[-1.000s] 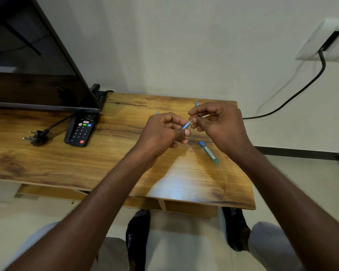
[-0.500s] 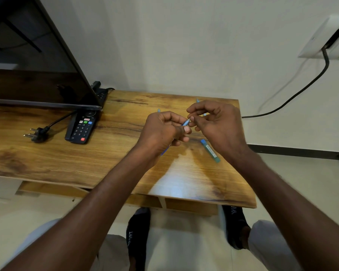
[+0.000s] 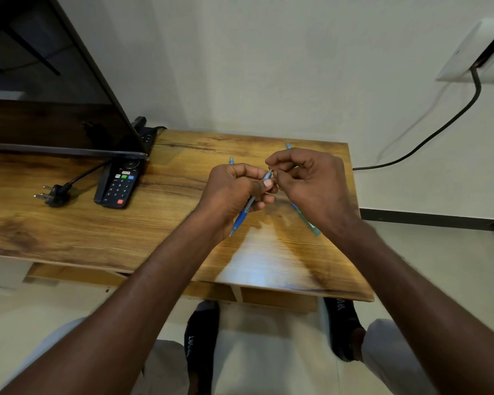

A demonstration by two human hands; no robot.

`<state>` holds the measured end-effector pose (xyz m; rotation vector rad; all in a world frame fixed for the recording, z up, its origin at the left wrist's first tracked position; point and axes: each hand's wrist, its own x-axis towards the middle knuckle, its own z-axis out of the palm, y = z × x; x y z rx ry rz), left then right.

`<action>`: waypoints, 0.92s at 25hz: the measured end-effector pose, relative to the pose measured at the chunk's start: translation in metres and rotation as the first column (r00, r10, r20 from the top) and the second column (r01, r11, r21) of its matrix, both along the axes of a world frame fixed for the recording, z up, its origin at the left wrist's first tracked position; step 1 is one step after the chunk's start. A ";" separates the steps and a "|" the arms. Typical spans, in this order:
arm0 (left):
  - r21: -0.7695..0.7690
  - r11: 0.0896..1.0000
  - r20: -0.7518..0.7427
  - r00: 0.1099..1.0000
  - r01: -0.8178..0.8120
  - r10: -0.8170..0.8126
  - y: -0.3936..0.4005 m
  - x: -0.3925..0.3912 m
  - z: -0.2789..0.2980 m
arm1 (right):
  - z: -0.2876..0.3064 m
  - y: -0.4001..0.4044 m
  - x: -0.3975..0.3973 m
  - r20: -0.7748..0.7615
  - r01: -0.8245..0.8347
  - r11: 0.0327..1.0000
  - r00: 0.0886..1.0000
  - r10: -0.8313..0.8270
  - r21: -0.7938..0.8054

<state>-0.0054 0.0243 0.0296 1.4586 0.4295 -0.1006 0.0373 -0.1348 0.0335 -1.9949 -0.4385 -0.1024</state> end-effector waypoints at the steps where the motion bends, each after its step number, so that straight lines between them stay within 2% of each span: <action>1: -0.008 1.000 -0.004 1.000 0.000 0.000 0.000 0.000 0.001 | 0.000 0.000 0.001 -0.005 -0.005 1.000 1.000 0.005 -0.001; 9: -0.024 1.000 0.037 0.999 0.020 -0.019 0.018 -0.004 0.015 | 0.002 0.016 0.004 -0.203 0.087 0.970 0.978 -0.040 0.228; 11: -0.021 1.000 0.049 0.999 0.003 -0.002 0.024 -0.006 0.017 | -0.001 0.022 0.005 -0.235 0.141 0.962 0.968 -0.085 0.233; 13: -0.031 0.997 0.057 0.996 -0.064 0.066 0.033 -0.007 0.019 | -0.008 0.029 0.004 -0.178 0.160 0.983 0.974 -0.141 0.094; 15: -0.040 0.987 0.047 0.987 -0.154 0.156 0.043 -0.007 0.020 | -0.018 0.040 -0.003 -0.061 0.084 0.981 0.994 -0.096 -0.176; 18: -0.050 0.977 0.026 0.978 -0.208 0.209 0.053 -0.008 0.018 | -0.035 0.055 -0.014 -0.005 -0.032 0.890 0.999 0.034 -0.456; 20: -0.039 0.978 0.017 0.979 -0.203 0.204 0.055 -0.009 0.016 | -0.040 0.060 -0.014 0.022 -0.053 0.852 0.997 0.075 -0.521; 23: -0.026 0.978 0.011 0.979 -0.205 0.206 0.058 -0.008 0.014 | -0.045 0.061 -0.010 0.028 -0.090 0.839 0.992 0.125 -0.537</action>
